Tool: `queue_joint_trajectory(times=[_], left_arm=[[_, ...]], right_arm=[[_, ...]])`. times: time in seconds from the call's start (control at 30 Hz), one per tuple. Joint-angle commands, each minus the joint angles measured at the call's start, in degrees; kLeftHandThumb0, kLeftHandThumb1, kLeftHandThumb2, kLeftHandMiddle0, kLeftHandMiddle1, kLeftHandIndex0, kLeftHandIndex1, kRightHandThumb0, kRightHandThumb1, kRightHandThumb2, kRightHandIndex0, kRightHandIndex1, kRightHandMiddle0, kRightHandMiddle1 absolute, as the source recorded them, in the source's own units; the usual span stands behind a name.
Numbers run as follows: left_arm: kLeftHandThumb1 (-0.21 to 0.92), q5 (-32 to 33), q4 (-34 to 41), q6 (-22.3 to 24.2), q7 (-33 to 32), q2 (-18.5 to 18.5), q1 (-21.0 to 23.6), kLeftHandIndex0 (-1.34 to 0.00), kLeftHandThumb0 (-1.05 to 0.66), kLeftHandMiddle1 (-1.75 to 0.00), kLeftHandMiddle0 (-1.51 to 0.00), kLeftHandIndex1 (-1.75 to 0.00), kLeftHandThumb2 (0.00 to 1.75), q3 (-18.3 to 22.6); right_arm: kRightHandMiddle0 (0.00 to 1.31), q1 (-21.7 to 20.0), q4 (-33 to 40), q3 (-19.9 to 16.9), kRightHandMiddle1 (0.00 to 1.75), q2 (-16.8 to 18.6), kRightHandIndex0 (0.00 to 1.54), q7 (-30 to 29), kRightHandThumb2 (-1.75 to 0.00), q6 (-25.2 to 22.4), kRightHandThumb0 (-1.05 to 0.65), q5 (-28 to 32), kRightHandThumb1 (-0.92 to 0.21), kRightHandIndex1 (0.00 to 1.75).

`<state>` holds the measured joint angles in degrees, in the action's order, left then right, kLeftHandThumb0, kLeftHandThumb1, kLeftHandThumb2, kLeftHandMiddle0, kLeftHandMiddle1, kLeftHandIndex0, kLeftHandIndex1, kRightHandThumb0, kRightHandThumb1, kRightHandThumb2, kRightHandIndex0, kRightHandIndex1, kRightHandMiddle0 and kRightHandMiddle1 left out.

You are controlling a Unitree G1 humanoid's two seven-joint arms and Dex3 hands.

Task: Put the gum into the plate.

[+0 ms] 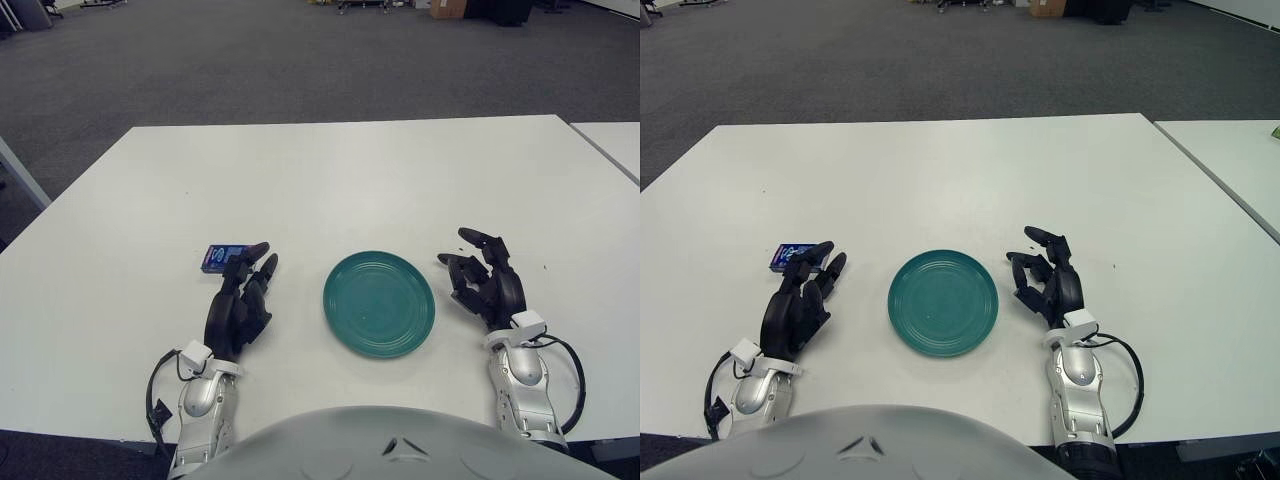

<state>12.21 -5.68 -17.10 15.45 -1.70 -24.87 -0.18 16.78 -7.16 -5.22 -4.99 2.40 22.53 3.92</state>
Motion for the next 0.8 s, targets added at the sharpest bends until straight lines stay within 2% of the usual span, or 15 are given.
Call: queue_joint_trajectory(times=[0.0, 0.37, 0.77], left_arm=[[0.92, -0.89, -2.90, 2.12, -0.87, -0.89, -2.38, -0.12, -0.83, -0.02, -0.51, -1.04, 0.85, -1.13], [0.92, -0.25, -3.19, 1.73, 0.02, -1.99, -2.62, -0.15, -0.83, -0.05, -0.56, -1.04, 0.83, -1.92], [0.92, -0.66, -3.88, 0.69, -0.23, -2.39, -2.25, -0.13, -0.82, -0.04, -0.55, -1.02, 0.82, -1.86]], right_arm=[[0.04, 4.74, -7.36, -0.21, 1.01, 0.40, 0.52, 0.44, -0.74, -0.74, -0.48, -0.61, -0.73, 0.74], [0.02, 5.46, -6.25, -0.92, 1.00, -0.54, 0.55, 0.65, -0.74, -1.85, -0.49, -1.27, -0.76, 0.74], [0.01, 5.70, -5.53, -0.88, 0.98, -0.91, 0.56, -0.34, -0.74, -2.09, -0.46, -2.70, -0.80, 0.73]])
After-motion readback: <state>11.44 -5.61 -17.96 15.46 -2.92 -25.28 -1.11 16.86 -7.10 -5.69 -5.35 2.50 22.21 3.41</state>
